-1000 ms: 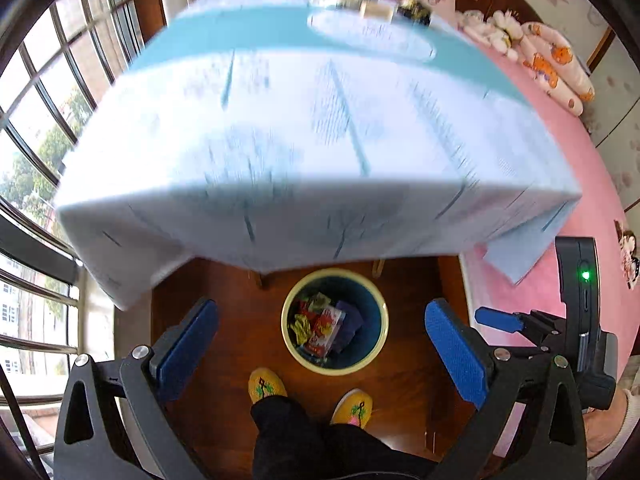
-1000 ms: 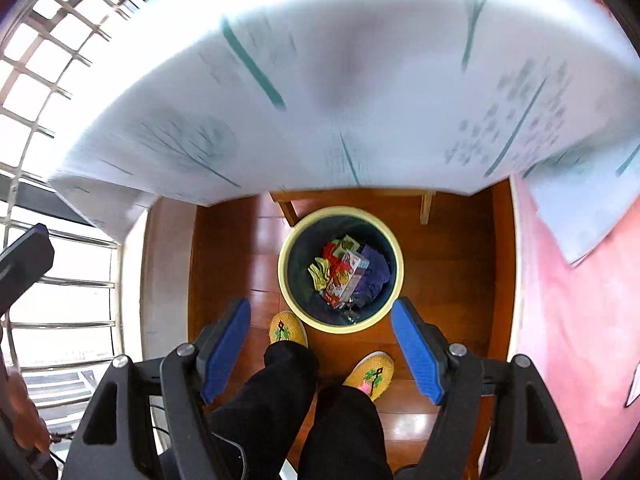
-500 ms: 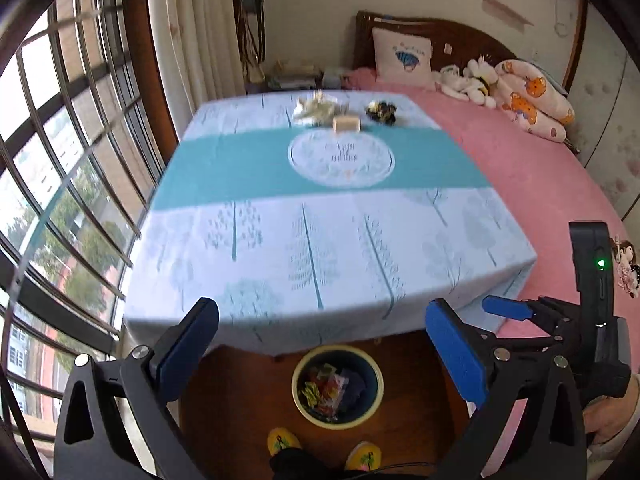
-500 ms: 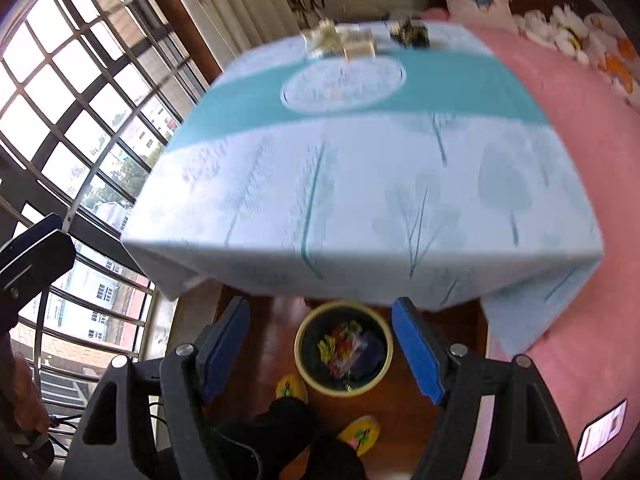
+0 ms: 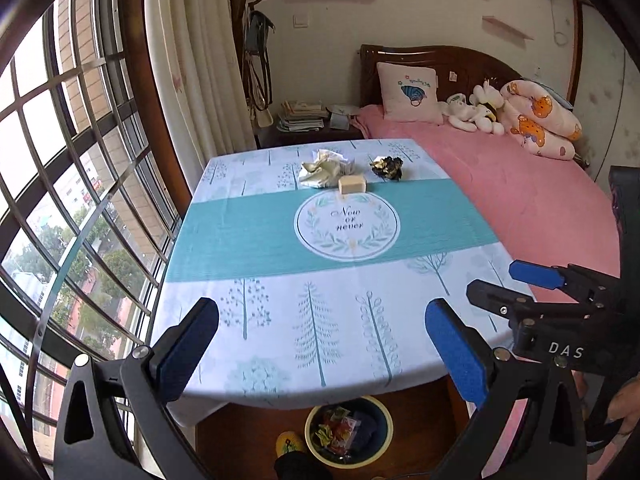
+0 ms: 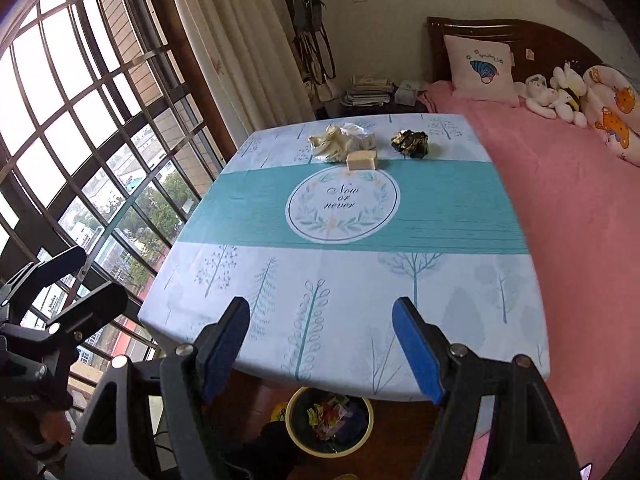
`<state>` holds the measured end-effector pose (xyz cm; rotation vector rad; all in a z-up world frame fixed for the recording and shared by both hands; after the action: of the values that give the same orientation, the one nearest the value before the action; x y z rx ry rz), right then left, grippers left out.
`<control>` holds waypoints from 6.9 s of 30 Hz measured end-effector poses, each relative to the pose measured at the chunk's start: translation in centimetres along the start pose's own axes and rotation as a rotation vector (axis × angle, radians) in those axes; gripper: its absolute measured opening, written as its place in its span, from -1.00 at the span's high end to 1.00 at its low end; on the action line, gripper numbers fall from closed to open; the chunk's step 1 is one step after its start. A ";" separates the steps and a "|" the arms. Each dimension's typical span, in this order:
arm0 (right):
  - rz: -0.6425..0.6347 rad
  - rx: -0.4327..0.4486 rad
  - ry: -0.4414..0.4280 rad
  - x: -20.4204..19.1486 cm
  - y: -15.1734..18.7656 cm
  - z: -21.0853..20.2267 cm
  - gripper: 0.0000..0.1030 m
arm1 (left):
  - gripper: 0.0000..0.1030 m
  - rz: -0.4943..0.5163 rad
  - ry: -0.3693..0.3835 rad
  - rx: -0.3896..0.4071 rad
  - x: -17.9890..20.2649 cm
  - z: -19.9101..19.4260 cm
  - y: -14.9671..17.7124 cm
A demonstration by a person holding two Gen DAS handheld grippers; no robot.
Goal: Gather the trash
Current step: 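Move both empty tools back up over the table, then grasp the crumpled white paper with the left tool while the right tool grasps the cream box, then carry the white paper and cream box down over the trash bin, then open both tools to drop the paper and box into the bin, then move both empty tools back up over the table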
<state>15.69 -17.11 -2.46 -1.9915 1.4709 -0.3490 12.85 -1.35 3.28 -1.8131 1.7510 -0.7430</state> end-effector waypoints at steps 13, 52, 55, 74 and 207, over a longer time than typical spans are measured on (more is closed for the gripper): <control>0.092 0.009 0.120 2.5 -8.3 6.9 -0.44 | -0.98 0.073 0.050 -0.026 -3.1 11.3 -10.3; 0.268 -0.165 0.273 5.1 -16.0 30.8 -0.44 | -0.60 0.082 0.185 -0.533 -5.0 51.5 -18.1; 0.236 -0.170 0.273 4.9 -16.2 31.8 -0.44 | -0.50 0.080 0.204 -0.518 -5.8 51.0 -17.8; -0.020 -0.184 0.273 4.1 -16.9 35.5 -0.21 | -0.37 0.003 0.260 -0.503 -10.6 46.3 -14.5; 0.177 -0.488 0.078 0.1 29.9 20.9 -0.45 | -0.98 -0.133 0.058 -0.499 -3.5 20.9 30.9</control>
<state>4.49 -15.69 -37.17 -2.2077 1.9070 0.0152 5.00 0.58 -33.31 -2.2674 1.9972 -0.4314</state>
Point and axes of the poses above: each gripper's, at about its wrist camera, not at the fingertips, and z roughly the way its jaws point, x to its right, y to its underside, the point moved 7 cm from there along z, roughly the way its jaws point, and after that the axes turned 4 degrees about y, right-handed, at the moved point
